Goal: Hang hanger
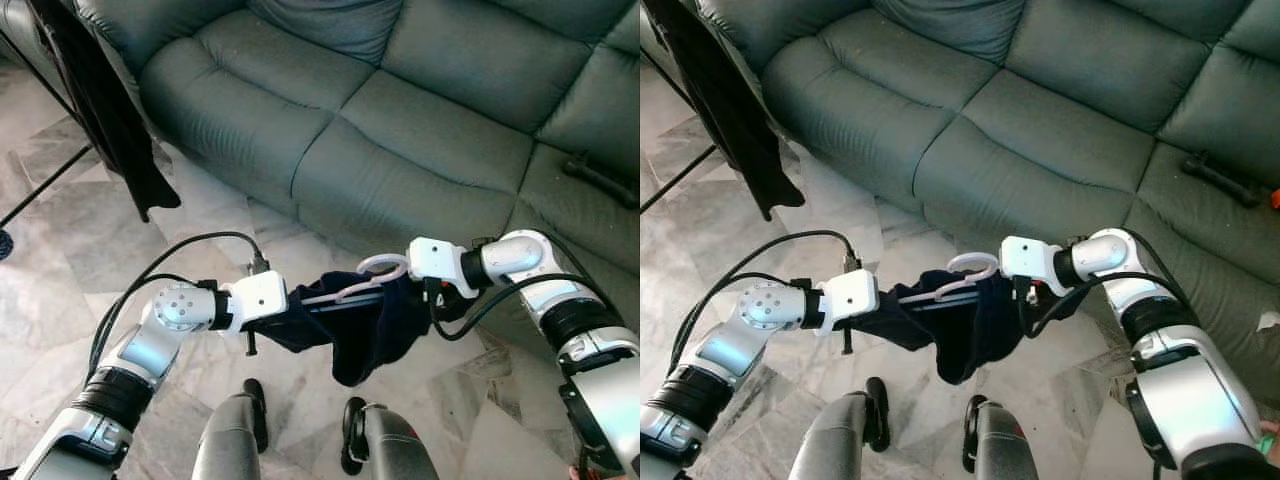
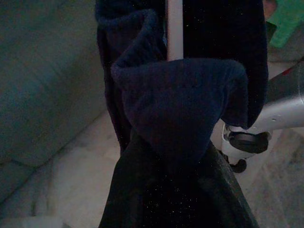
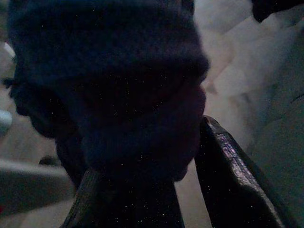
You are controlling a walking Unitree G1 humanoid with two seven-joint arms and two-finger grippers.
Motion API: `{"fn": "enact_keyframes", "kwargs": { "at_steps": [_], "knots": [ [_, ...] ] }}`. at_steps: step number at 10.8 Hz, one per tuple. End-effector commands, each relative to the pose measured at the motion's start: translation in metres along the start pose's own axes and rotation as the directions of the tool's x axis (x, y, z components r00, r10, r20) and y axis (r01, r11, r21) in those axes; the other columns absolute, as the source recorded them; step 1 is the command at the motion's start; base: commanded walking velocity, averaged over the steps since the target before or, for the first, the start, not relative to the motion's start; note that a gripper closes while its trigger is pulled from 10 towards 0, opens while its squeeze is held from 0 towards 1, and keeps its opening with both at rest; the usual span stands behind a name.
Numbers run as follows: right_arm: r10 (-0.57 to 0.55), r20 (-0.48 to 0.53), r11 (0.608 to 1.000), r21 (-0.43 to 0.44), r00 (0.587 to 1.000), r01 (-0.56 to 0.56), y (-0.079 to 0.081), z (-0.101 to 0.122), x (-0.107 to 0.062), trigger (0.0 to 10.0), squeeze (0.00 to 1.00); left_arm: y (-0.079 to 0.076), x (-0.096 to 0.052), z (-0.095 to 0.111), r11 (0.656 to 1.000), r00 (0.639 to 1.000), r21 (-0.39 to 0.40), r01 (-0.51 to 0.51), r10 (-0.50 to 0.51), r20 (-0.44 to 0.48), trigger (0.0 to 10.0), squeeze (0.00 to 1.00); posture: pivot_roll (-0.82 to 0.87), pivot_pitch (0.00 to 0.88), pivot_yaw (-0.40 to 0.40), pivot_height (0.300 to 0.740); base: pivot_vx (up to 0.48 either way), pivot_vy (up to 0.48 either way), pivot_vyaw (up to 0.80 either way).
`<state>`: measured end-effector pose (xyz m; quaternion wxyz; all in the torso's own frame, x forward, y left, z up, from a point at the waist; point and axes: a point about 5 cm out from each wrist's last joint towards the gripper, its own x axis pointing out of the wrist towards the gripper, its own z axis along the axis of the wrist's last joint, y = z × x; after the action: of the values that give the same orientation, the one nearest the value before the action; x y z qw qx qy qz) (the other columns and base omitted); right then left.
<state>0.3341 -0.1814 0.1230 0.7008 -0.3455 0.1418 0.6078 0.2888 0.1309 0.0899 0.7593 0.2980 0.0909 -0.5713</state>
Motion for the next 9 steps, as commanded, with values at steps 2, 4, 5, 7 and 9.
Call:
{"fn": "enact_keyframes", "kwargs": {
  "at_steps": [2, 4, 5, 7, 9],
  "knots": [
    [-0.068, 0.071, 0.998, 0.005, 0.995, 0.068, 0.007, -0.003, 0.007, 0.0, 0.0, -0.001, 0.001, 0.003, 1.0, 1.0, -0.002, -0.014, 0.014, 0.027, 0.0, 0.0, -0.01, 0.242, -0.056, 0.74, 0.0, 0.0, 0.0],
    [-0.131, 0.033, 0.99, -0.056, 0.991, 0.133, 0.004, -0.005, 0.006, 0.0, 0.0, 0.015, -0.004, -0.01, 0.99, 0.99, 0.001, -0.142, 0.142, -0.013, 0.0, 0.0, -0.01, 0.244, -0.052, 0.74, 0.0, 0.0, 0.0],
    [-0.141, 0.014, 0.988, -0.063, 0.99, 0.141, 0.003, -0.006, 0.005, 0.0, 0.0, 0.018, -0.008, -0.015, 0.987, 0.986, -0.004, -0.162, 0.162, -0.03, 0.0, 0.0, -0.01, 0.244, -0.052, 0.74, 0.0, 0.0, 0.0],
    [-0.139, 0.001, 0.988, -0.067, 0.99, 0.139, 0.007, -0.01, 0.006, 0.0, 0.0, 0.02, -0.01, -0.015, 0.983, 0.983, -0.01, -0.181, 0.181, -0.024, 0.0, 0.0, 0.0, 0.247, -0.048, 0.74, 0.0, 0.0, 0.0],
    [-0.131, -0.012, 0.988, -0.08, 0.991, 0.13, 0.008, -0.011, 0.009, 0.0, 0.0, 0.022, -0.009, -0.019, 0.984, 0.983, -0.008, -0.179, 0.178, -0.032, 0.0, 0.0, 0.0, 0.247, -0.047, 0.74, 0.0, 0.0, 0.0]
  ]
}}
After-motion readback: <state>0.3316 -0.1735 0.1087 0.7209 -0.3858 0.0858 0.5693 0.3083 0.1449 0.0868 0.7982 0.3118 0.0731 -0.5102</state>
